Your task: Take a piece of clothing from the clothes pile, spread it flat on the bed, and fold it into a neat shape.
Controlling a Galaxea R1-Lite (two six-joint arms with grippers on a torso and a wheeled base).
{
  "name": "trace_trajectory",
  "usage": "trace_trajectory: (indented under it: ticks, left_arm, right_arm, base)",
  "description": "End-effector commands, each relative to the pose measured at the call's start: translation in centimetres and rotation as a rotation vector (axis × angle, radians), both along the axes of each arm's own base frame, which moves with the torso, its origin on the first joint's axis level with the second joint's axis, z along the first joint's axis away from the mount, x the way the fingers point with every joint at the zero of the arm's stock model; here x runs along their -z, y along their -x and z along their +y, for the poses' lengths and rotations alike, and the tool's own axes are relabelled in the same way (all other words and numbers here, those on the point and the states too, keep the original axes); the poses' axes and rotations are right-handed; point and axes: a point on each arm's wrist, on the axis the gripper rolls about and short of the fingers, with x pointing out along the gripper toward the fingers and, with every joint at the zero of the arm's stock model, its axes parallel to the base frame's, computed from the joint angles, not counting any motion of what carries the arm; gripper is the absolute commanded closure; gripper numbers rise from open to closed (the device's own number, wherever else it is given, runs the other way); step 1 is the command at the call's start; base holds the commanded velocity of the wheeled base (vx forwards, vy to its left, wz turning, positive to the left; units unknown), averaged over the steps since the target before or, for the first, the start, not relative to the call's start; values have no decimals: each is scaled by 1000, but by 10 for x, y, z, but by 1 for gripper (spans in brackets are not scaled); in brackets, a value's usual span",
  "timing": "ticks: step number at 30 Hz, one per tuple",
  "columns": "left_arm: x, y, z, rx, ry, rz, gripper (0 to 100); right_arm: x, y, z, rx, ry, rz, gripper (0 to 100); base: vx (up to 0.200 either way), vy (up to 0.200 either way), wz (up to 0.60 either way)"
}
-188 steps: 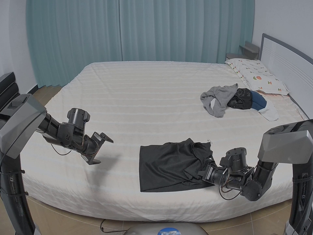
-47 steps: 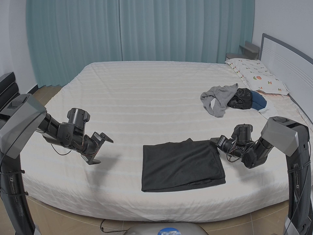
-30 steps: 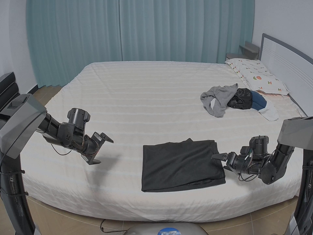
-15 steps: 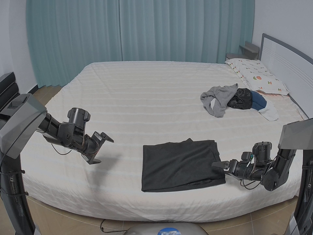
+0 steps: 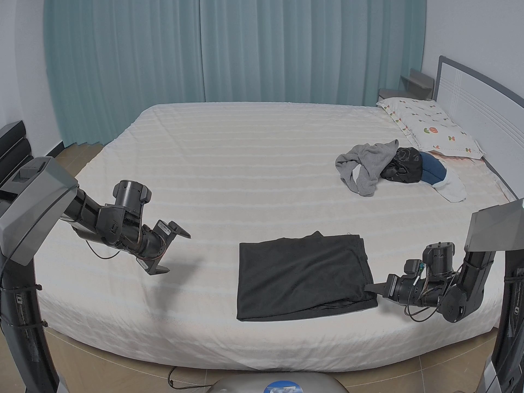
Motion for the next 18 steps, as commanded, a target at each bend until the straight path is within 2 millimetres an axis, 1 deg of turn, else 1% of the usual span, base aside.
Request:
trace_trajectory:
  ticks: [1,8,16,18]
  left_arm:
    - [0,0,0,0,0,1,0]
    - [0,0,0,1,-1,0,0]
    - [0,0,0,0,0,1,0]
    - [0,0,0,1,-1,0,0]
  right_arm:
    - [1,4,-5,10,9,8,100]
    - [-3,11,-11,20,21,9,100]
    - [-2,18,-12,4,46,14,100]
    - [-1,19,-16,0,65,9,100]
  base:
    - [0,0,0]
    - [0,0,0]
    - [0,0,0]
    - [0,0,0]
